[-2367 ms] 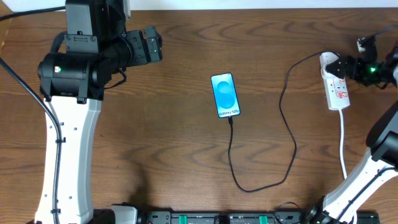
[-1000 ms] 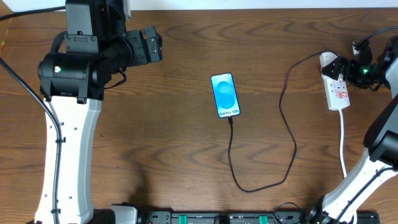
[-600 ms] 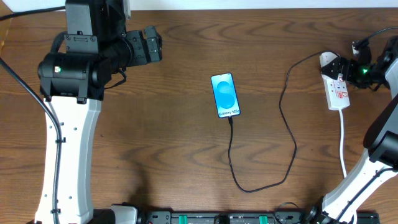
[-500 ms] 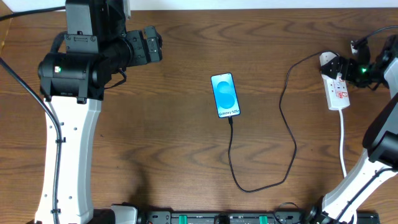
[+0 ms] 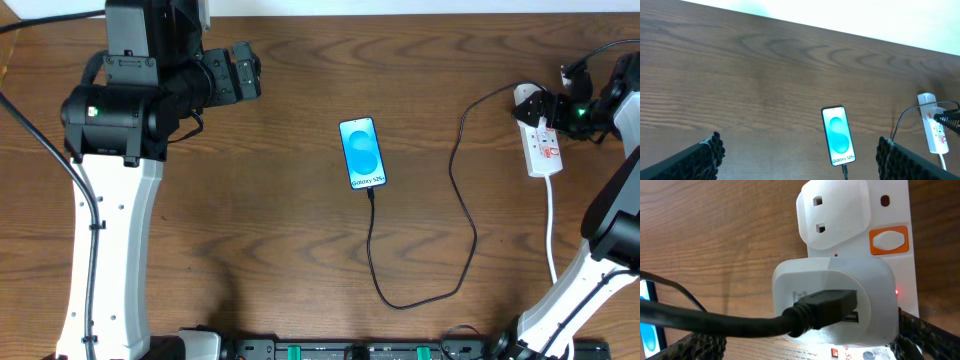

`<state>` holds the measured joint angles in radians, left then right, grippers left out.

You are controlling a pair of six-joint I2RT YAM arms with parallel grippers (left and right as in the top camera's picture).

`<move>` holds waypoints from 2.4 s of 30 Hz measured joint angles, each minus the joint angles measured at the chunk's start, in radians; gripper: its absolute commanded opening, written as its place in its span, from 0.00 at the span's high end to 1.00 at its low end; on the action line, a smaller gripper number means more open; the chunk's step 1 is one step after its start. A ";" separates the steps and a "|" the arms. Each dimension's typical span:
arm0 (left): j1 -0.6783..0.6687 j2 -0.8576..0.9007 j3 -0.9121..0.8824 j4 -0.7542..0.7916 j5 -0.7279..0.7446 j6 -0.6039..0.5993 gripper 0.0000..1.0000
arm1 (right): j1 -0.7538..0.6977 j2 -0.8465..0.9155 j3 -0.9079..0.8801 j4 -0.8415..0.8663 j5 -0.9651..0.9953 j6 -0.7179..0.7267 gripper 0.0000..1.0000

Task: Plug charger to phone and switch on socket
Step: 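Press the power strip switch down with the right gripper, then lift the right gripper up off the power strip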

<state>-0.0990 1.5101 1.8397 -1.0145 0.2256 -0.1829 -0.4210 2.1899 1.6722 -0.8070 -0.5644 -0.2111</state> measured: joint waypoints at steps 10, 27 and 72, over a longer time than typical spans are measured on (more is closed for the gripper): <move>0.000 0.000 0.000 0.000 0.000 0.000 0.02 | -0.013 0.000 0.003 -0.003 -0.029 0.085 0.01; 0.000 0.000 0.000 0.000 0.000 0.000 0.01 | -0.117 0.006 0.046 -0.143 -0.076 0.156 0.01; 0.000 0.000 0.000 0.000 0.000 0.000 0.02 | -0.063 -0.524 0.055 -0.292 0.023 0.158 0.01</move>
<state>-0.0990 1.5101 1.8397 -1.0145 0.2260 -0.1829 -0.4835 1.6661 1.7271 -1.0992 -0.5419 -0.0532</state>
